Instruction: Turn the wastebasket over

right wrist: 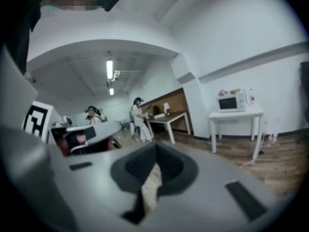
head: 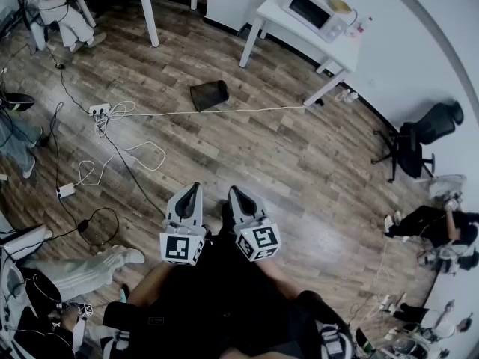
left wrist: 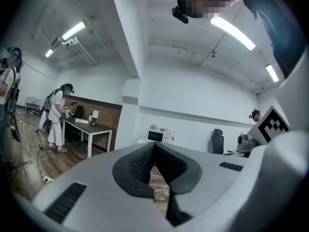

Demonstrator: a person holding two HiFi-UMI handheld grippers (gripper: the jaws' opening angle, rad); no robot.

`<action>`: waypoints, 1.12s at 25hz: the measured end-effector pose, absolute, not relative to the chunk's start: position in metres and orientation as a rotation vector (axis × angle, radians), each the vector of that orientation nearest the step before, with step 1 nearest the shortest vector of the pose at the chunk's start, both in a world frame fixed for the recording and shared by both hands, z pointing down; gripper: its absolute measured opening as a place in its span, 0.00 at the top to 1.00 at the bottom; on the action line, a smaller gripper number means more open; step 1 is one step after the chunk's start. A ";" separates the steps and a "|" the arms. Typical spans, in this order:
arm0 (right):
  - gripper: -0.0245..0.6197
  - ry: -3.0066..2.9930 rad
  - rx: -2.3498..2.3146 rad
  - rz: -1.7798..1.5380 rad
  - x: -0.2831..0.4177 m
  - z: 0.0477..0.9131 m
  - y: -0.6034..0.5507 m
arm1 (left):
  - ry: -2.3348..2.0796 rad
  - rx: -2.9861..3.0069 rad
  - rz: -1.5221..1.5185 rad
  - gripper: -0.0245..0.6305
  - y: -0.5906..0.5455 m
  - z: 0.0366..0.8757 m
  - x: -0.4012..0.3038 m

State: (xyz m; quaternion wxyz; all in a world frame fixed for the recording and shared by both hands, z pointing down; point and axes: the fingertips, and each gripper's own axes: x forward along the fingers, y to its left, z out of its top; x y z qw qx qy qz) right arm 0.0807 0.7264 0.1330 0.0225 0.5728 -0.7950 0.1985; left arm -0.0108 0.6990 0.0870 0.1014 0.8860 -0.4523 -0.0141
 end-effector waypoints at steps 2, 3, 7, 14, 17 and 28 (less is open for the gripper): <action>0.91 -2.462 1.769 0.613 0.078 0.132 0.722 | -1.339 2.618 -0.040 0.91 0.694 0.086 -0.013; 0.91 -2.461 1.768 0.612 0.077 0.132 0.720 | -1.339 2.616 -0.039 0.91 0.692 0.086 -0.014; 0.91 -2.462 1.764 0.608 0.070 0.134 0.720 | -1.333 2.618 -0.047 0.91 0.692 0.088 -0.019; 0.91 -2.486 1.787 0.614 0.067 0.128 0.720 | -1.341 2.611 -0.060 0.91 0.692 0.085 -0.026; 0.91 -2.479 1.801 0.618 0.064 0.128 0.720 | -1.346 2.607 -0.071 0.91 0.692 0.085 -0.033; 0.91 -2.434 1.805 0.565 0.041 0.137 0.722 | -1.369 2.547 -0.083 0.91 0.698 0.097 -0.072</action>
